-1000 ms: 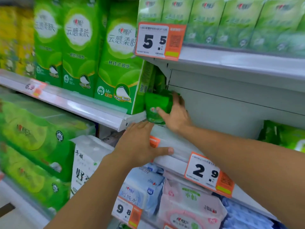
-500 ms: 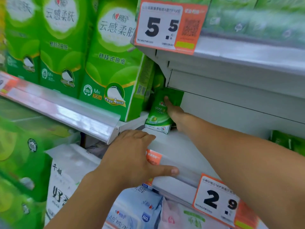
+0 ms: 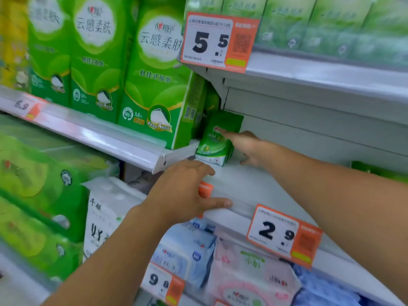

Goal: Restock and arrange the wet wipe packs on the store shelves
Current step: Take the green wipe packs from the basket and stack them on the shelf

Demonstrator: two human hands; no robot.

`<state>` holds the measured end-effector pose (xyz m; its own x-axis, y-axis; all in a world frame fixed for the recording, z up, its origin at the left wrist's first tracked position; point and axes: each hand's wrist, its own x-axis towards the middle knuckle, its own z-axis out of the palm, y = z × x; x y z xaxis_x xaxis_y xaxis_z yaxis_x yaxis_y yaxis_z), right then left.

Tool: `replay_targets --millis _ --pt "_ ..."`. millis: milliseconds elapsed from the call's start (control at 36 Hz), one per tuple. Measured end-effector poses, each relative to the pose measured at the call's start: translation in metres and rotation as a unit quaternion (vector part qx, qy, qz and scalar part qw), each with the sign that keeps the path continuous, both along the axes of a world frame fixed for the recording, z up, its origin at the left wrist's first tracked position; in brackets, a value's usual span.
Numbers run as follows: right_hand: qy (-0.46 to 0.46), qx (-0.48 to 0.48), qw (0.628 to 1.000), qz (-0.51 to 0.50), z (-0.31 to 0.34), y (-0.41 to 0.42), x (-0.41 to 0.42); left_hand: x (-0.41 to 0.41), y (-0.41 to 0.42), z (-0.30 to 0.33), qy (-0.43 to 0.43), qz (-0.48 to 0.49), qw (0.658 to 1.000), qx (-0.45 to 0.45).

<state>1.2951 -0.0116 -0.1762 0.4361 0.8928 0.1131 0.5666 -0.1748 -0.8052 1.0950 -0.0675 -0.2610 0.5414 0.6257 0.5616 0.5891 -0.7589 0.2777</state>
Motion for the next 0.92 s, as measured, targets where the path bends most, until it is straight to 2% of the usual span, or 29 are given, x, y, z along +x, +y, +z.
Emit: replay_targets --millis 56,111,139,167,194,250,306,333,361,389,444,500,528,583,667,694,750,806,861,917 --pt "-0.177 0.084 0.981 0.01 0.005 -0.04 -0.009 0.0 -0.008 -0.003 -0.03 -0.023 0.999 0.014" --pt "-0.34 0.217 0.914 0.05 0.004 -0.097 -0.018 0.003 -0.024 -0.006 -0.06 -0.048 0.995 0.063" --pt "-0.381 0.283 0.877 0.077 -0.003 -0.135 -0.023 0.005 -0.037 -0.008 -0.075 -0.06 0.991 0.091" --pt "-0.397 0.344 0.845 0.104 -0.013 -0.175 -0.029 0.008 -0.052 -0.011 -0.079 -0.069 0.988 0.11" --pt "-0.392 0.382 0.827 0.129 -0.026 -0.217 -0.035 0.012 -0.069 -0.015 -0.068 -0.075 0.988 0.115" --pt "-0.345 0.387 0.84 0.162 -0.064 -0.293 -0.043 0.019 -0.106 -0.033 -0.013 -0.098 0.991 0.093" --pt "-0.288 0.279 0.899 0.177 -0.121 -0.349 -0.039 0.027 -0.144 -0.065 0.099 -0.156 0.982 0.032" --pt "-0.259 0.186 0.931 0.178 -0.156 -0.371 -0.034 0.031 -0.165 -0.088 0.188 -0.186 0.964 -0.014" --pt "-0.233 0.082 0.953 0.176 -0.193 -0.388 -0.025 0.034 -0.186 -0.113 0.29 -0.207 0.932 -0.064" --pt "-0.212 -0.027 0.961 0.176 -0.226 -0.404 -0.019 0.033 -0.206 -0.138 0.378 -0.215 0.894 -0.114" --pt "-0.177 -0.198 0.945 0.191 -0.275 -0.432 -0.018 0.021 -0.242 -0.18 0.486 -0.202 0.827 -0.196" --pt "-0.152 -0.248 0.929 0.229 -0.302 -0.454 -0.027 0.003 -0.265 -0.215 0.534 -0.166 0.8 -0.217" --pt "-0.145 -0.249 0.927 0.239 -0.311 -0.461 -0.034 -0.007 -0.275 -0.229 0.541 -0.149 0.8 -0.209" --pt "-0.104 -0.264 0.929 0.236 -0.322 -0.472 -0.051 -0.024 -0.292 -0.247 0.517 -0.118 0.823 -0.202" --pt "0.075 -0.244 0.949 0.184 -0.339 -0.487 -0.072 -0.038 -0.32 -0.258 0.421 -0.044 0.876 -0.231" --pt "0.103 -0.238 0.955 0.146 -0.344 -0.49 -0.077 -0.039 -0.33 -0.259 0.385 -0.015 0.886 -0.258" --pt "0.125 -0.237 0.961 0.065 -0.357 -0.494 -0.08 -0.041 -0.35 -0.262 0.341 0.022 0.882 -0.324" --pt "0.147 -0.258 0.955 0.01 -0.365 -0.494 -0.072 -0.042 -0.367 -0.261 0.372 0.026 0.868 -0.327" --pt "0.144 -0.291 0.946 0.002 -0.364 -0.493 -0.063 -0.045 -0.374 -0.257 0.405 0.035 0.852 -0.33" --pt "0.141 -0.31 0.94 0.033 -0.361 -0.491 -0.06 -0.052 -0.367 -0.249 0.377 0.069 0.848 -0.367"
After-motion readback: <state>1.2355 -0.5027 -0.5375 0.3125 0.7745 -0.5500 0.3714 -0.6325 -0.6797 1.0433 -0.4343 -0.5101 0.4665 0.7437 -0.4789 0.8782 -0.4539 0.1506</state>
